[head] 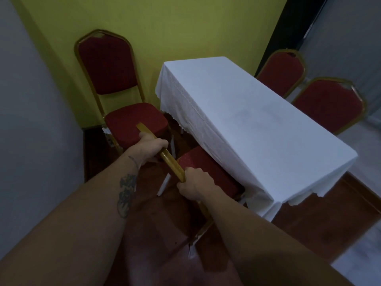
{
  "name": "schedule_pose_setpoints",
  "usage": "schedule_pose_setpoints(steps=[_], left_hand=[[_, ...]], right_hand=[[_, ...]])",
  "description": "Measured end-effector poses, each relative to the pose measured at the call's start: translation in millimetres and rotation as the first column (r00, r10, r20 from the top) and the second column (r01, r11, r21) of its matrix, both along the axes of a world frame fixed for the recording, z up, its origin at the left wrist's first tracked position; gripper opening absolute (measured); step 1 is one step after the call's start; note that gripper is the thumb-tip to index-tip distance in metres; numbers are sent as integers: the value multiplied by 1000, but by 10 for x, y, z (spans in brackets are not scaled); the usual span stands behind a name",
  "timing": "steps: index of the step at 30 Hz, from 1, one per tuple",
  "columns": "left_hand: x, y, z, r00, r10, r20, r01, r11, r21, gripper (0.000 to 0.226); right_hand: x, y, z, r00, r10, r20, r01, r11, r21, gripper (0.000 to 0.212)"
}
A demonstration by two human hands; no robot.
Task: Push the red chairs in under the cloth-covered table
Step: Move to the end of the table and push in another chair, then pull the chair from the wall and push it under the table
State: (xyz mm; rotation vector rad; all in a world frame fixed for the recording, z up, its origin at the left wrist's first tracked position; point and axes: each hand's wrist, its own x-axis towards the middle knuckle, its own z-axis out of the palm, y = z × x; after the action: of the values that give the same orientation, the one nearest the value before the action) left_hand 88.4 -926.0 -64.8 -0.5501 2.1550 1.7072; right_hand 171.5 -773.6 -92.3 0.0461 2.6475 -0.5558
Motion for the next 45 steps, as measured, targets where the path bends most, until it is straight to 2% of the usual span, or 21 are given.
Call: schedule_pose_setpoints(steps=[5, 10, 13, 15, 17, 19, 21, 25, 28, 31, 33, 35, 38, 45], left_hand=[[-220, -80, 8, 999, -46, 8, 46, 999, -23, 84], [-396, -135, 3, 998, -58, 3, 58, 996, -66, 83], [-460, -175, 26, 994, -110, 21, 112, 985, -134, 97], [-453, -245, 76, 982, -180, 61, 187, 970, -152, 104], [-456, -370, 105, 959, -259, 113, 273, 953, -129, 99], [-521, -529, 160, 942, -303, 143, 323, 934, -150, 85], [-667, -722, 260, 956, -275, 105, 292, 931, -218, 67], [-1131, -1207, 589, 969, -245, -5, 218, 873, -435, 26], [-1540, -1611, 786, 974, -225, -31, 178, 840, -512, 23], [-1877, -1979, 922, 984, -163, -72, 105, 855, -509, 4], [-2073, -2215, 961, 988, -142, -62, 90, 850, -519, 12], [-2299, -2471, 993, 990, -124, -65, 72, 846, -528, 4], [-2764, -2871, 1039, 993, -96, -74, 43, 847, -530, 24], [-3891, -3689, 1086, 973, -102, -205, -37, 813, -580, 30]], right_hand=[[-179, -91, -13, 1000, -20, 9, 20, 1000, 12, 51], [-341, -202, -13, 999, -36, 25, 35, 999, 23, 52], [-412, -210, 5, 999, -20, 39, 20, 1000, 19, 63], [-485, -167, 47, 997, 11, 78, -8, 999, -39, 77], [-622, -141, 113, 992, 40, 123, -19, 986, -165, 87], [-821, -168, 202, 991, 60, 121, -29, 971, -239, 99], [-1047, -270, 287, 990, 91, 108, -57, 956, -287, 105], [-1582, -653, 430, 992, 123, 14, -107, 904, -413, 90], [-2114, -959, 535, 991, 122, -54, -133, 873, -469, 82], [-2692, -1268, 647, 983, 162, -92, -186, 864, -468, 78], [-3028, -1481, 703, 978, 182, -97, -207, 870, -449, 77], [-3373, -1701, 729, 976, 197, -93, -218, 877, -428, 77], [-3951, -2030, 757, 973, 205, -104, -230, 890, -395, 78], [-5215, -2755, 896, 967, 165, -195, -224, 913, -340, 72]])
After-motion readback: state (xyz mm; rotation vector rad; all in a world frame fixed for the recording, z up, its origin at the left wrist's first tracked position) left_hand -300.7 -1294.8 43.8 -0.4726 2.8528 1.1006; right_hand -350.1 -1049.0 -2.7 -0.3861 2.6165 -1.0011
